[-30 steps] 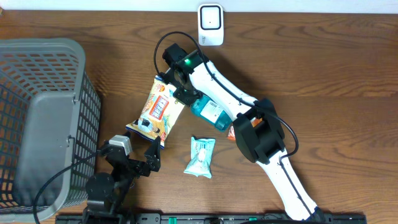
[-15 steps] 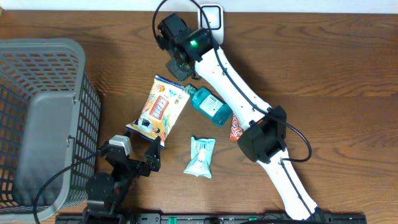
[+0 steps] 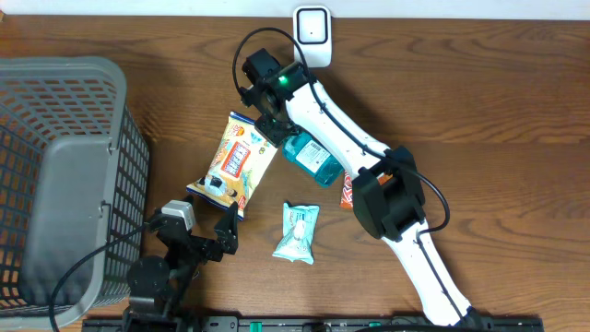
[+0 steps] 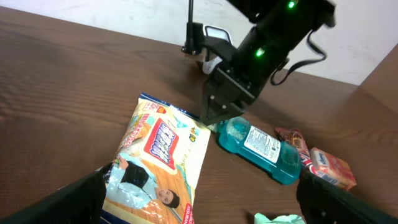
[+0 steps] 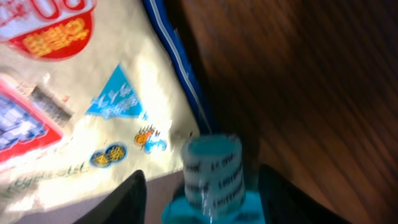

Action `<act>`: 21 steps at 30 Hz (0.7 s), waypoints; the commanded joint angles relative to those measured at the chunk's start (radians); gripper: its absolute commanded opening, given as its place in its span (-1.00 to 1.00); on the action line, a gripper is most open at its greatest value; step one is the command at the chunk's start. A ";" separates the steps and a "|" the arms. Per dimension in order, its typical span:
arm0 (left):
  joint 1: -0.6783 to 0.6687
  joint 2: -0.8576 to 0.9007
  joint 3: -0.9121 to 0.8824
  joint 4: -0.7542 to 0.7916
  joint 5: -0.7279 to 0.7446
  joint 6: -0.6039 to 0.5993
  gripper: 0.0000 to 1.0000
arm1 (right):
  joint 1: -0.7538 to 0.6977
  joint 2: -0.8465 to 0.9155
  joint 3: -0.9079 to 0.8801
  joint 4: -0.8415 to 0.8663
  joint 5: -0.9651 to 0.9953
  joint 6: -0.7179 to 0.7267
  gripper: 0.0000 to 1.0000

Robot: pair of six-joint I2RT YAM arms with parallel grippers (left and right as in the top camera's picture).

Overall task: Scan the item barcode
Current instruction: 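Lift the bottle up toward the white scanner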

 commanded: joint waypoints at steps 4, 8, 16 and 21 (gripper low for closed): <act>0.003 -0.001 -0.015 -0.025 0.016 0.020 0.96 | -0.039 -0.012 -0.106 0.072 -0.012 -0.013 -0.10; 0.003 -0.001 -0.015 -0.025 0.016 0.020 0.96 | -0.051 -0.012 -0.164 0.098 -0.013 -0.013 -0.25; 0.003 -0.001 -0.015 -0.025 0.016 0.020 0.95 | -0.055 -0.013 -0.188 0.098 -0.019 -0.007 -0.98; 0.003 -0.001 -0.015 -0.025 0.016 0.020 0.96 | -0.056 -0.015 -0.105 0.063 -0.014 0.026 -0.98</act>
